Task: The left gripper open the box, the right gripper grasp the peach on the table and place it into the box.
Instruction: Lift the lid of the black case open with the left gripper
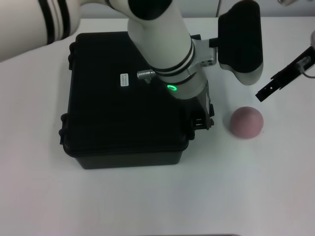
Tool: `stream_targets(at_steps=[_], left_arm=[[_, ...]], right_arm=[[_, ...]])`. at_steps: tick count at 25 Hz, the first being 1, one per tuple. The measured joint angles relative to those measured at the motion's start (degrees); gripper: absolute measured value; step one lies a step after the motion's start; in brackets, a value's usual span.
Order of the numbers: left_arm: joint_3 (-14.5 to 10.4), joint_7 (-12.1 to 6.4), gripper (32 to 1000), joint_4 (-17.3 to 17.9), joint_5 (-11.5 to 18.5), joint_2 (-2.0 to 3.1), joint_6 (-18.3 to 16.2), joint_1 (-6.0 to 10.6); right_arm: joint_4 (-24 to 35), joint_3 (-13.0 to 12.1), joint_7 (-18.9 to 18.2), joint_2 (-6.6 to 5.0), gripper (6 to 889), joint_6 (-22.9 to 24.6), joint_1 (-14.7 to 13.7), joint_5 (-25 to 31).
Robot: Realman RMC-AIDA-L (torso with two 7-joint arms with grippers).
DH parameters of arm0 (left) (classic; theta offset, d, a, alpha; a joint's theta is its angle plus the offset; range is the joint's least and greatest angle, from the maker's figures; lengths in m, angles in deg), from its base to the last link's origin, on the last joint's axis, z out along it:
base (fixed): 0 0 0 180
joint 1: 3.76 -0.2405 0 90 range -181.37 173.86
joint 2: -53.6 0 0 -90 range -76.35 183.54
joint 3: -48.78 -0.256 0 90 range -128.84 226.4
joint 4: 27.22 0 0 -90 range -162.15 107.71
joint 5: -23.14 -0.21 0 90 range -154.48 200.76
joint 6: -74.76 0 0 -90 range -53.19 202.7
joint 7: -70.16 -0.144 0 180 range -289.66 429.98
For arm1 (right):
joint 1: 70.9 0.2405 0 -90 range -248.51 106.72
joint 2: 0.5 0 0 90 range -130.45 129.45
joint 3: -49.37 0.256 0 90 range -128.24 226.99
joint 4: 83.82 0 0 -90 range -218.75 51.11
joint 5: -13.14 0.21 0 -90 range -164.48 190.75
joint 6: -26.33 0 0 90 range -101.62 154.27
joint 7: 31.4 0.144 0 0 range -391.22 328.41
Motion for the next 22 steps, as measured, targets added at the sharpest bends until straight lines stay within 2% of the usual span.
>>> stream_targets(at_steps=[1,2,4,7,8,10,13,14,15,22], left_arm=[[0.00,0.00,167,0.00,0.00,0.00,0.00,0.00],[1.23,-0.02,167,0.93,-1.20,0.01,-0.87,-0.74],[5.35,-0.06,166,5.79,-5.98,0.04,-3.64,-3.94],[7.75,-0.03,164,8.62,-8.47,0.13,-6.03,-5.38],[9.45,-0.05,164,10.49,-9.73,0.13,-7.78,-6.16],[10.25,-0.08,163,11.43,-10.34,0.13,-8.69,-6.53],[12.91,-0.40,161,14.36,-11.87,0.17,-11.69,-7.77],[14.54,-0.81,161,15.91,-12.37,0.17,-13.39,-8.48],[14.54,-0.81,150,15.91,-12.37,0.17,-13.39,-8.48],[21.07,-2.49,100,22.90,-13.36,0.31,-21.04,-10.96]], right_arm=[[0.00,0.02,-0.20,0.00,823,0.00,-0.01,0.00],[0.00,0.05,-0.31,0.00,823,0.00,-0.01,0.00],[0.01,0.24,-0.48,0.00,823,0.00,-0.03,0.00],[0.09,0.69,-0.54,0.00,823,0.01,-0.04,0.01],[0.10,0.75,-0.55,0.00,823,0.01,-0.06,0.00],[0.13,0.79,-0.57,0.00,823,0.01,-0.11,0.10],[0.10,0.79,-0.97,-0.11,823,-0.01,-0.14,0.99],[0.06,0.79,-1.13,-0.15,823,-0.01,-0.14,1.25],[0.04,0.80,-1.26,-0.17,823,0.00,-0.14,1.43],[0.00,0.79,-1.40,-0.25,822,0.00,-0.16,1.49]])
